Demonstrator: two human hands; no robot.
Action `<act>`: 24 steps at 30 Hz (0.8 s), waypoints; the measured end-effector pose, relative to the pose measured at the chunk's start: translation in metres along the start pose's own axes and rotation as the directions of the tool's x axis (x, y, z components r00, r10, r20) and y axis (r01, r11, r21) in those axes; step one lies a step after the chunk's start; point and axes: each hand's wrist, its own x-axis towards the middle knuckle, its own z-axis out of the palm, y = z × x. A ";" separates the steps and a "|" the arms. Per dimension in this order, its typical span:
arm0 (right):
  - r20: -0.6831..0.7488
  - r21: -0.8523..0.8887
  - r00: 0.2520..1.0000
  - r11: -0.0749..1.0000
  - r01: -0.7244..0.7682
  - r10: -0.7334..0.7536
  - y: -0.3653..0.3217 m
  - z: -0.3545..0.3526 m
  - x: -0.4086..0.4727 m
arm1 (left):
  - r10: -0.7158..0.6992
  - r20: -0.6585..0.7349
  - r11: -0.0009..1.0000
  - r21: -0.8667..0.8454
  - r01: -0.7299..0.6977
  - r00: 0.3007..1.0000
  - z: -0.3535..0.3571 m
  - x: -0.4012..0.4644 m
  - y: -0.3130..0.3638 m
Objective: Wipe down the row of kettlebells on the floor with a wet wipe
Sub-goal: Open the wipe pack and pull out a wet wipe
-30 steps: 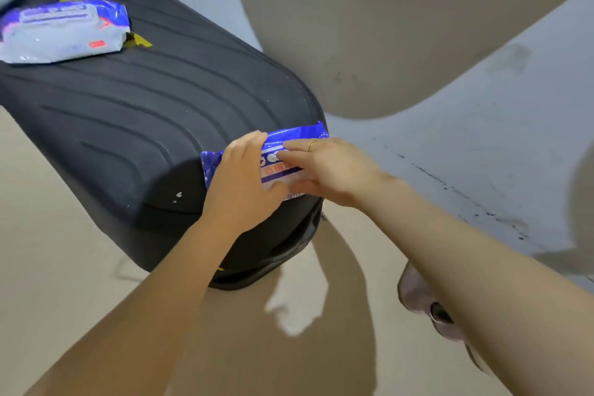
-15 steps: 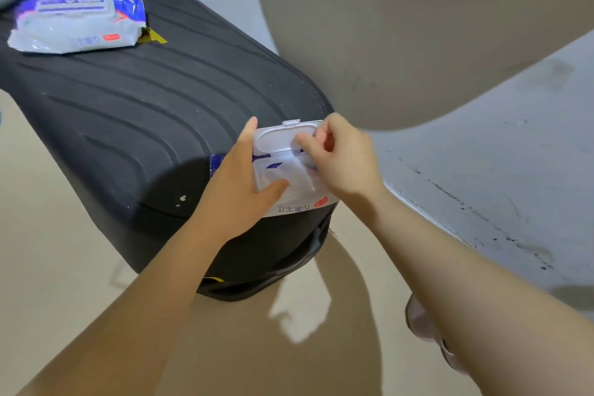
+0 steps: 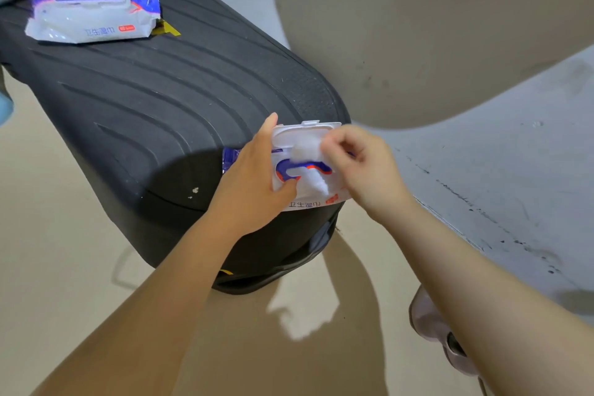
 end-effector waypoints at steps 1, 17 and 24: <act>-0.076 0.162 0.988 0.980 -0.119 0.132 -0.004 -0.002 0.001 | 0.003 0.002 1.000 -0.006 -0.003 1.000 0.000 0.000 0.000; 0.059 0.479 0.894 0.774 -0.415 0.443 -0.009 -0.024 -0.081 | 0.399 -0.052 0.808 0.491 -0.325 0.915 0.025 -0.019 0.001; 0.076 0.444 0.879 0.773 -0.453 0.471 -0.006 -0.053 -0.129 | -0.240 0.281 0.683 -0.631 0.367 0.929 0.073 -0.089 0.090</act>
